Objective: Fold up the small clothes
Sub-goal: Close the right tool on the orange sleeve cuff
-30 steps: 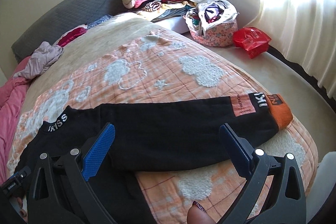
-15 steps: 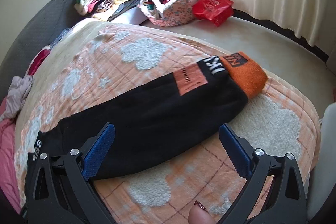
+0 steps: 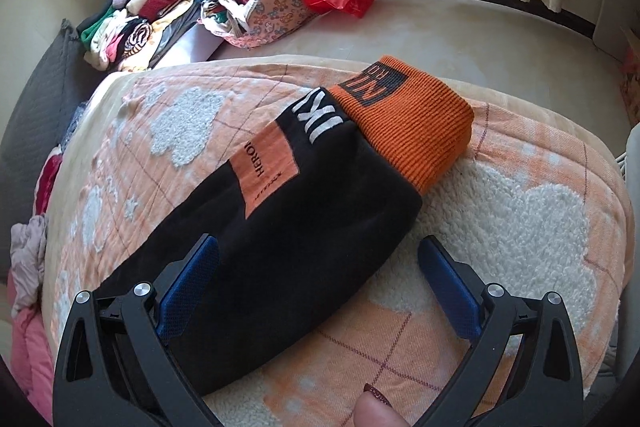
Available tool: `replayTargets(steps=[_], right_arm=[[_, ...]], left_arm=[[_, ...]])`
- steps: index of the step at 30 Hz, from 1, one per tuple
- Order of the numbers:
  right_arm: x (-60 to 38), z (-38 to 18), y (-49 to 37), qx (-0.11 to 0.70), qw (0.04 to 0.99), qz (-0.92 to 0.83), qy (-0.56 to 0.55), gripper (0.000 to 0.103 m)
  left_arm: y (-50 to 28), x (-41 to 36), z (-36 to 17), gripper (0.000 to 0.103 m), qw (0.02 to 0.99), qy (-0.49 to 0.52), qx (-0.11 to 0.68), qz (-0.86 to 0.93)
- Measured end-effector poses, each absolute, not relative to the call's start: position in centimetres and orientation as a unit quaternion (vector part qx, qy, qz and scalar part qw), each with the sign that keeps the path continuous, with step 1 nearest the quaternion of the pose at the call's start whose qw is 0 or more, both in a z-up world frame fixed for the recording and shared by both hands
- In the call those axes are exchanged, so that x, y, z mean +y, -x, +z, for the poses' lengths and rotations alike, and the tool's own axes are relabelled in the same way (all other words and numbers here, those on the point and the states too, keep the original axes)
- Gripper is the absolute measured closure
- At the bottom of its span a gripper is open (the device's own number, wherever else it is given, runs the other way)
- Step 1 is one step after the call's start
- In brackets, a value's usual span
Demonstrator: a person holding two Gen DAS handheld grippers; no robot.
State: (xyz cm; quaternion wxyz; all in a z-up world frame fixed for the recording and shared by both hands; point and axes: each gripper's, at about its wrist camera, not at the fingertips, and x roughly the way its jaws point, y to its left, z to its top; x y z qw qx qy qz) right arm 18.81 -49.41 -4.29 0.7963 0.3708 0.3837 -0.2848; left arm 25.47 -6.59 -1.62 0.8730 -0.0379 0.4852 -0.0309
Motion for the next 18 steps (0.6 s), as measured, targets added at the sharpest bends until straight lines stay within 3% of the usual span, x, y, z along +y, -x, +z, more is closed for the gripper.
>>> replayTargets(steps=[5, 7, 11, 15, 18], right_arm=[[-50.7, -4.4, -20.4, 0.368, 0.802, -0.282, -0.377, 0.005], [-50.8, -4.4, -20.6, 0.362, 0.805, -0.289, -0.37, 0.013], [-50.8, -4.2, -21.1, 0.355, 0.811, -0.298, -0.356, 0.033], [-50.9, -3.6, -21.6, 0.335, 0.828, -0.27, -0.359, 0.072], [-49.5, -2.0, -21.8, 0.313, 0.854, -0.23, -0.346, 0.082]], left_arm=[[-25.2, -6.1, -1.4, 0.009, 0.875, 0.037, 0.481, -0.029], [-25.2, -5.9, -1.3, 0.009, 0.875, 0.039, 0.481, -0.027], [-25.0, -5.0, -1.1, 0.009, 0.876, 0.041, 0.48, -0.019], [-24.6, -4.2, -0.4, 0.009, 0.88, 0.045, 0.472, -0.016], [-24.5, -3.6, 0.2, 0.009, 0.883, 0.05, 0.467, -0.013]])
